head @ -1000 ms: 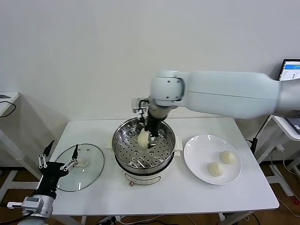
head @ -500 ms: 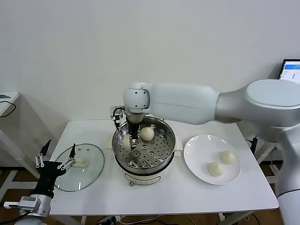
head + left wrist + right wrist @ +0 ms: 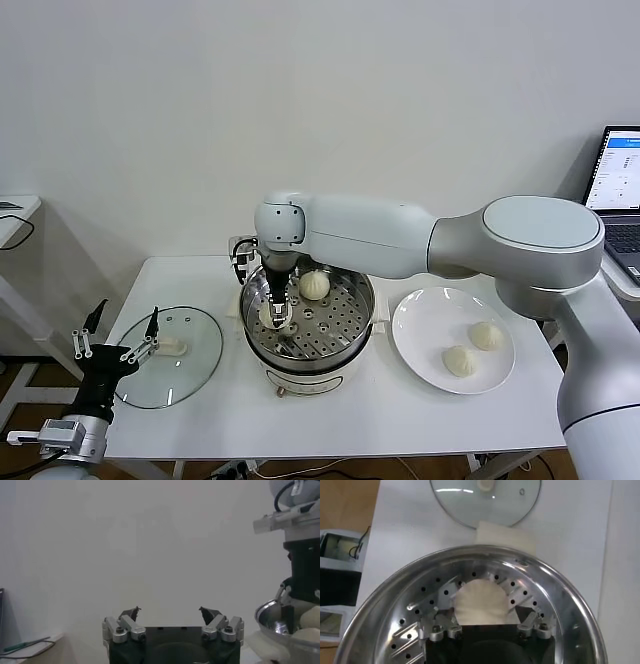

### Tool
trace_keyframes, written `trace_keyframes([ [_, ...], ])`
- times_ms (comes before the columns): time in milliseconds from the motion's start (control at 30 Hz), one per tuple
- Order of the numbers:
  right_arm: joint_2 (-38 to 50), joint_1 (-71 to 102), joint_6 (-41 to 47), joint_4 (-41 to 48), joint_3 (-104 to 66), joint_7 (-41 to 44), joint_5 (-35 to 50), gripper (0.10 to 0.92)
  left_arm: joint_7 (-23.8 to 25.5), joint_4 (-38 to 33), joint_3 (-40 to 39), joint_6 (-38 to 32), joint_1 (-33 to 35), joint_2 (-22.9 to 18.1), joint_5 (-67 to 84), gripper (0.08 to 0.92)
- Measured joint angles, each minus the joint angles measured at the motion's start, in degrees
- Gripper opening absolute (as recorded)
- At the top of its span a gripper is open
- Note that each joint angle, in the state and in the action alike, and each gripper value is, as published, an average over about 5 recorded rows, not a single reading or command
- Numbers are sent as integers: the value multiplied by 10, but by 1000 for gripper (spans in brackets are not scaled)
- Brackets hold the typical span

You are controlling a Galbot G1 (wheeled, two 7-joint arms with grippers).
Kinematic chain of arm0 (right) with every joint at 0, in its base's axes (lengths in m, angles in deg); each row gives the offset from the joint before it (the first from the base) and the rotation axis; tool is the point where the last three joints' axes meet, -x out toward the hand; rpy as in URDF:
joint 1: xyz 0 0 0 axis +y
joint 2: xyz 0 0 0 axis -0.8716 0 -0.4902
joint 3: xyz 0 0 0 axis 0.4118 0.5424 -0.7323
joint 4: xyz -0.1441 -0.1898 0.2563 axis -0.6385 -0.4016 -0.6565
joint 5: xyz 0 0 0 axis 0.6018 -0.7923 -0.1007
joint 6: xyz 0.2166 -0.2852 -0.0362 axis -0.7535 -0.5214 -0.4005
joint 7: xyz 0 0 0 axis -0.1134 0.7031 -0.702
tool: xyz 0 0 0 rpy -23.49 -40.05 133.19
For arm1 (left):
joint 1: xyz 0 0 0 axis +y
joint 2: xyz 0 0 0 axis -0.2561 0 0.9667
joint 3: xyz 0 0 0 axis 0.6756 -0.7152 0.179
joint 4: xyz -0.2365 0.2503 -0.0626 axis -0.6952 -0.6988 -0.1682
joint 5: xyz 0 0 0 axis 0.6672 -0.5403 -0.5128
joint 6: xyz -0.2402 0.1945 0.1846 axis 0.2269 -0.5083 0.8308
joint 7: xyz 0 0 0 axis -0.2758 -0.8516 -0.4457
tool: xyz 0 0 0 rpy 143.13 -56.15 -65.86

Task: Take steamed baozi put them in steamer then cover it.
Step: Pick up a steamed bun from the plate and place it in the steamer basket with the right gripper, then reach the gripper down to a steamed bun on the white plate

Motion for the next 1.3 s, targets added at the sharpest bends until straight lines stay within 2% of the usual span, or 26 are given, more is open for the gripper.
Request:
trace_keyframes([
  [400, 216, -102, -59, -144, 27, 86, -12, 823, -10, -9, -19, 2, 2, -1, -10, 823],
  [800, 423, -70, -165, -199, 26, 152, -146, 823, -10, -9, -24, -1, 7, 0, -14, 823],
  [1033, 475, 36, -208, -182, -45, 159, -236, 823, -11, -11, -30, 0, 6, 0, -15, 823],
  [1300, 484, 159, -235, -143, -134, 148, -302, 823, -13, -10, -32, 0, 6, -1, -17, 823],
])
